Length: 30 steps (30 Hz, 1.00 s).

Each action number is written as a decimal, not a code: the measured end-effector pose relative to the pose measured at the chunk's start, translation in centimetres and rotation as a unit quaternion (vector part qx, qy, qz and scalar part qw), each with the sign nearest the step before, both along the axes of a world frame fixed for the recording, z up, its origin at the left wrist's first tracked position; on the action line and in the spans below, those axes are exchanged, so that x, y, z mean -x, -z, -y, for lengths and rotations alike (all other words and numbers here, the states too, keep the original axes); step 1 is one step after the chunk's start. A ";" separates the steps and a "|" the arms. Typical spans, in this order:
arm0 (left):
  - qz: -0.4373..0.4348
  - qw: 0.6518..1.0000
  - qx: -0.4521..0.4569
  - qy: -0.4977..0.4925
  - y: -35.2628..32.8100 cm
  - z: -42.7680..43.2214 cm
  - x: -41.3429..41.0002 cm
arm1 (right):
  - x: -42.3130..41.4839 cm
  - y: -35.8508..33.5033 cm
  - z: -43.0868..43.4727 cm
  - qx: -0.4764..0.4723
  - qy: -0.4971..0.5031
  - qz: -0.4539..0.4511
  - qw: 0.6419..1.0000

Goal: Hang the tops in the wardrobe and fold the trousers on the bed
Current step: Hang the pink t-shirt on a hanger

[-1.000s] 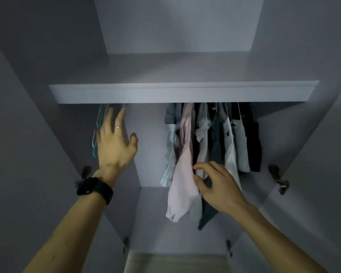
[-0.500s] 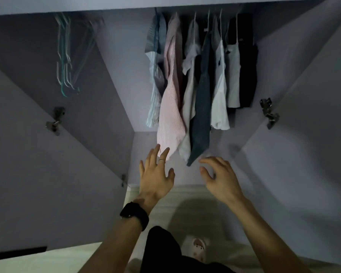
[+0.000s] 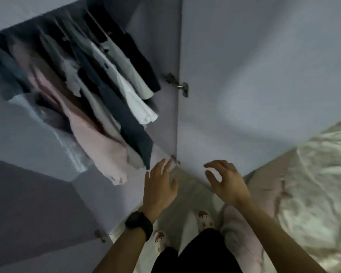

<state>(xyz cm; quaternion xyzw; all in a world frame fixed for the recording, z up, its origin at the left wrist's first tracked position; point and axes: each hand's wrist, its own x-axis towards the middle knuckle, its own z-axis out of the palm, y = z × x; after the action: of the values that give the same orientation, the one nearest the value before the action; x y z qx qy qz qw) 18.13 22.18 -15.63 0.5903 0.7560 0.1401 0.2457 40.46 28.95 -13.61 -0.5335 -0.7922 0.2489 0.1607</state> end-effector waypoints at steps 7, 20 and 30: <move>0.022 0.959 0.030 0.279 1.3 -1.6 -8.8 | -8.6 0.8 11.7 0.030 0.270 -0.001 0.962; -0.037 0.767 0.009 0.640 1.2 2.6 -34.0 | -21.6 2.4 30.3 0.106 0.641 -0.070 0.757; -0.097 0.693 0.016 0.714 3.1 3.4 -46.8 | -32.0 4.7 33.6 0.129 0.699 -0.091 0.697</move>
<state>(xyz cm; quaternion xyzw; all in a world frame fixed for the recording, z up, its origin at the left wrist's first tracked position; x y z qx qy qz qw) 64.95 18.78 -18.74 0.9586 0.1284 -0.1484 0.2064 72.43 -4.69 -18.34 -0.9239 -0.1326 0.2120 0.2896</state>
